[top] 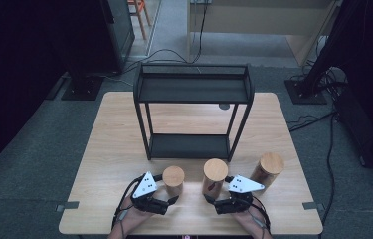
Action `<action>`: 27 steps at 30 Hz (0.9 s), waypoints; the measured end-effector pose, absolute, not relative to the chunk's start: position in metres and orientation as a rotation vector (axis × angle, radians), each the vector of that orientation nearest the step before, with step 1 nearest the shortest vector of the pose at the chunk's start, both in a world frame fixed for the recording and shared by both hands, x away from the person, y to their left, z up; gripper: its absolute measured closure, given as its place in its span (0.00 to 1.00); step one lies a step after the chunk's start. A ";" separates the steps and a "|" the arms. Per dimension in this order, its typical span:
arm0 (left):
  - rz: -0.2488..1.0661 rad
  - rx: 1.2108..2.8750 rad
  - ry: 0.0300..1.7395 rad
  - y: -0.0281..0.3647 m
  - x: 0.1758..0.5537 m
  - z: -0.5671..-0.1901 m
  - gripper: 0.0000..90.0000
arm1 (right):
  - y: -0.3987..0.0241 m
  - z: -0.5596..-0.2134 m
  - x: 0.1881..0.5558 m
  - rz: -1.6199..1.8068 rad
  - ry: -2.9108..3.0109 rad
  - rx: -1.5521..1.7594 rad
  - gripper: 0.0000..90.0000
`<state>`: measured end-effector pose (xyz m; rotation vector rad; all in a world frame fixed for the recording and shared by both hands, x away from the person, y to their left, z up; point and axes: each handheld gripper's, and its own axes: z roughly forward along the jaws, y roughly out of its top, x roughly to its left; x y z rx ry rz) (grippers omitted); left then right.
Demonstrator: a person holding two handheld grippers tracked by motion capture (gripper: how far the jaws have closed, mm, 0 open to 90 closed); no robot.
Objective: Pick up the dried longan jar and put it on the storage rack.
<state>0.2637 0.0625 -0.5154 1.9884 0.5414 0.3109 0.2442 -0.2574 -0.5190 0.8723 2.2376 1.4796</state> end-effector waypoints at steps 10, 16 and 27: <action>0.315 1.964 0.576 0.065 0.264 -0.515 0.13 | -0.256 -0.519 0.244 1.460 2.249 0.856 0.13; 0.339 1.965 0.570 0.064 0.262 -0.515 0.13 | -0.255 -0.519 0.244 1.457 2.252 0.857 0.10; 0.348 1.957 0.575 0.065 0.262 -0.515 0.13 | -0.255 -0.519 0.244 1.469 2.271 0.850 0.04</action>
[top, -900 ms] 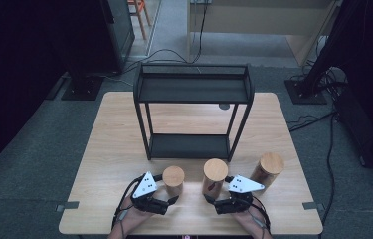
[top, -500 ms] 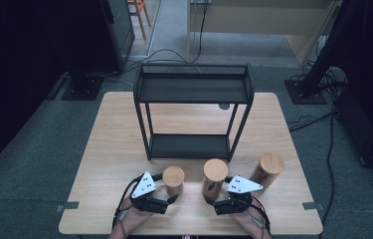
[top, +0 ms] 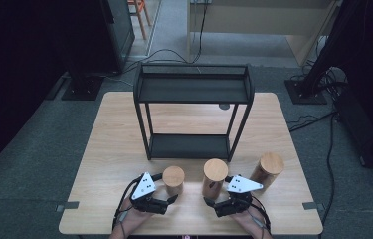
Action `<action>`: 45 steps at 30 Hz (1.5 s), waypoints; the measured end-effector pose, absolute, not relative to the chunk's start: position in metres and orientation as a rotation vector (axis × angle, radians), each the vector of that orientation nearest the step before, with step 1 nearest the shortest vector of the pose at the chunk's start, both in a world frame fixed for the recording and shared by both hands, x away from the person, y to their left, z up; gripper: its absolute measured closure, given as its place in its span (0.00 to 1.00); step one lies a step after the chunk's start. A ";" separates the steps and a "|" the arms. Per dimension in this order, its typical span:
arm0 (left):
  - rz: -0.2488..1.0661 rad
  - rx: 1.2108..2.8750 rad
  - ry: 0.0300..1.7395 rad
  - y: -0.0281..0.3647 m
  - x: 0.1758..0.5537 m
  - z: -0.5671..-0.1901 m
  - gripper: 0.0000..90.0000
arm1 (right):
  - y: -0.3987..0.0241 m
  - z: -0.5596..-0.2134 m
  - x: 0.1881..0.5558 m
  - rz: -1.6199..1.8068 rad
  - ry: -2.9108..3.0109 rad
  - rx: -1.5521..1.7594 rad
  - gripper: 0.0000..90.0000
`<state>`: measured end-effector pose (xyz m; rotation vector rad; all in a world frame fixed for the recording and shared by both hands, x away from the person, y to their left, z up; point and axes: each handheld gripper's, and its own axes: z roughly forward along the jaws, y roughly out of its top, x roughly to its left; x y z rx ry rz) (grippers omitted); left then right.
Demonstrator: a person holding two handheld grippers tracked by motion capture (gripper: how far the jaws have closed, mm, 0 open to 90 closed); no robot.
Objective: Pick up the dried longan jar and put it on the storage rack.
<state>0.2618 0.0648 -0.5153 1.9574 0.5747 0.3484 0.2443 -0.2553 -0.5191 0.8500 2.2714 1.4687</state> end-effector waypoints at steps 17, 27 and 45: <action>0.325 1.952 0.607 0.067 0.266 -0.515 0.13 | -0.256 -0.519 0.244 1.473 2.258 0.869 0.06; 0.307 1.949 0.632 0.068 0.275 -0.510 0.13 | -0.256 -0.519 0.244 1.466 2.257 0.869 0.06; 0.295 1.957 0.601 0.055 0.276 -0.511 0.25 | -0.255 -0.519 0.243 1.458 2.262 0.852 0.06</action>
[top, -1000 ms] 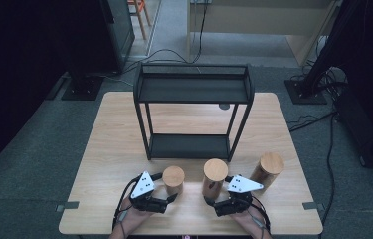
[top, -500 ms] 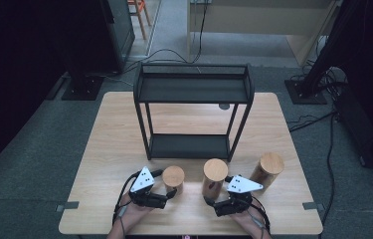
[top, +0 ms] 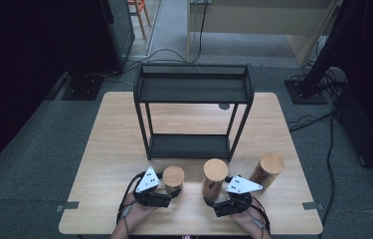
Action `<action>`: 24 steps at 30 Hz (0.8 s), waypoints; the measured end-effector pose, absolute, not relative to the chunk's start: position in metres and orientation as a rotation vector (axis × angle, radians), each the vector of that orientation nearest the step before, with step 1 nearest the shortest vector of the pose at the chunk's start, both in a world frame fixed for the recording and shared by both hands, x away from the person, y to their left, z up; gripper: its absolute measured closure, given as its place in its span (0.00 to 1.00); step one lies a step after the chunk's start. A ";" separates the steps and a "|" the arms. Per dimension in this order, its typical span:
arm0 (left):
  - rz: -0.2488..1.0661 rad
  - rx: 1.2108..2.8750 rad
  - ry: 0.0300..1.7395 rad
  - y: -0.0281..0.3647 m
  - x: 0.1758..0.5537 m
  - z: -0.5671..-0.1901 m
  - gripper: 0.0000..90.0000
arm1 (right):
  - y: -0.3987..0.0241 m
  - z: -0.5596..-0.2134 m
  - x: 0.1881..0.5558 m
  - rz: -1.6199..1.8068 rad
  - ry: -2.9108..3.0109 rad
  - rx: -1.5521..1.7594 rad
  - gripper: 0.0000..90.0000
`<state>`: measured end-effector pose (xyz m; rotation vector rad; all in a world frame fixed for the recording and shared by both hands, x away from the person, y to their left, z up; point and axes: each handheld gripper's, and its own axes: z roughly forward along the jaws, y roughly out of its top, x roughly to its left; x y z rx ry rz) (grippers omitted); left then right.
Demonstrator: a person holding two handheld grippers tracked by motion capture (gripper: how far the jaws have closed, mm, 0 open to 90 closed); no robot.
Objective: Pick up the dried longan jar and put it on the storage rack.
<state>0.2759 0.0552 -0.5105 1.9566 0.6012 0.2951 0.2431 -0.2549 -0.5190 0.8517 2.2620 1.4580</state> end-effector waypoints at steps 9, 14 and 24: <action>0.307 1.953 0.606 0.054 0.277 -0.508 0.28 | -0.254 -0.519 0.242 1.444 2.264 0.845 0.07; 0.321 1.949 0.607 0.053 0.275 -0.508 0.29 | -0.254 -0.519 0.243 1.445 2.261 0.850 0.07; 0.315 1.940 0.609 0.052 0.274 -0.507 0.29 | -0.254 -0.519 0.242 1.442 2.260 0.850 0.07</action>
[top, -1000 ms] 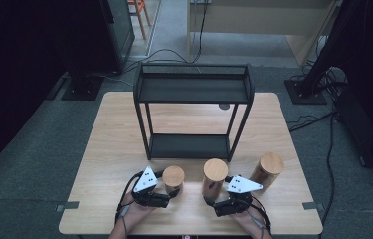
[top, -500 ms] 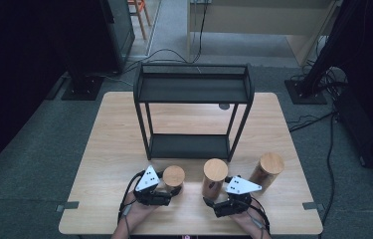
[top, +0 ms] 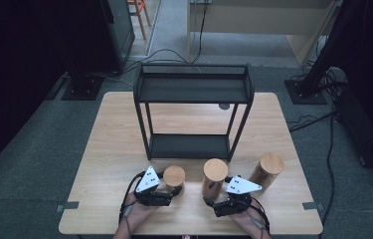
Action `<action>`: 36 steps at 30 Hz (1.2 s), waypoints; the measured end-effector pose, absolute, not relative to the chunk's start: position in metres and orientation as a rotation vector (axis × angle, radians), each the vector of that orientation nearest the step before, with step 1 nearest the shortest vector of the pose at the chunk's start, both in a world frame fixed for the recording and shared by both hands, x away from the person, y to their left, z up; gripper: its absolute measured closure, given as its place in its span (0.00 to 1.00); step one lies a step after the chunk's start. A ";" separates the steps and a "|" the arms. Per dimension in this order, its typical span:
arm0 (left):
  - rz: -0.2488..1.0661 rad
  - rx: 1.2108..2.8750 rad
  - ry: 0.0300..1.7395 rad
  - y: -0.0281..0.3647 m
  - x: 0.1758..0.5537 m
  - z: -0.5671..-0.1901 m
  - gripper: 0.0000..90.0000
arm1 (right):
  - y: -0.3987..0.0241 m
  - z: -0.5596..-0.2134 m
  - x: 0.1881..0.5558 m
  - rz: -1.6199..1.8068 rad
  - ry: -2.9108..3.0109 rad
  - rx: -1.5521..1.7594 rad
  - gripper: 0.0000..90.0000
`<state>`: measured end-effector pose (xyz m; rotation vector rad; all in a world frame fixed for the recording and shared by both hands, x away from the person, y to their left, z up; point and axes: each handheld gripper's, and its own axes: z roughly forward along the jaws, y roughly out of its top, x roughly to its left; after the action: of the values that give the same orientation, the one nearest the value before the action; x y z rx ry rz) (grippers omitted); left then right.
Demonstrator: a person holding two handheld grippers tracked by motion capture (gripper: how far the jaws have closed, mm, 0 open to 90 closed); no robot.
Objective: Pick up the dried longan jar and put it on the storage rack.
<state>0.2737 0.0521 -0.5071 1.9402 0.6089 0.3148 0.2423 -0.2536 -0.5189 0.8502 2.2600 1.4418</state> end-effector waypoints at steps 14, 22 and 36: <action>0.336 1.927 0.620 0.055 0.274 -0.502 0.29 | -0.253 -0.519 0.242 1.436 2.261 0.844 0.07; 0.346 1.918 0.640 0.056 0.276 -0.500 0.29 | -0.253 -0.519 0.242 1.436 2.260 0.845 0.07; 0.383 1.898 0.681 0.059 0.280 -0.495 0.29 | -0.253 -0.519 0.242 1.437 2.260 0.848 0.07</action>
<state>0.2799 0.0589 -0.4955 1.8985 0.6808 0.3833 0.2416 -0.2531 -0.5189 0.8481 2.2601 1.4369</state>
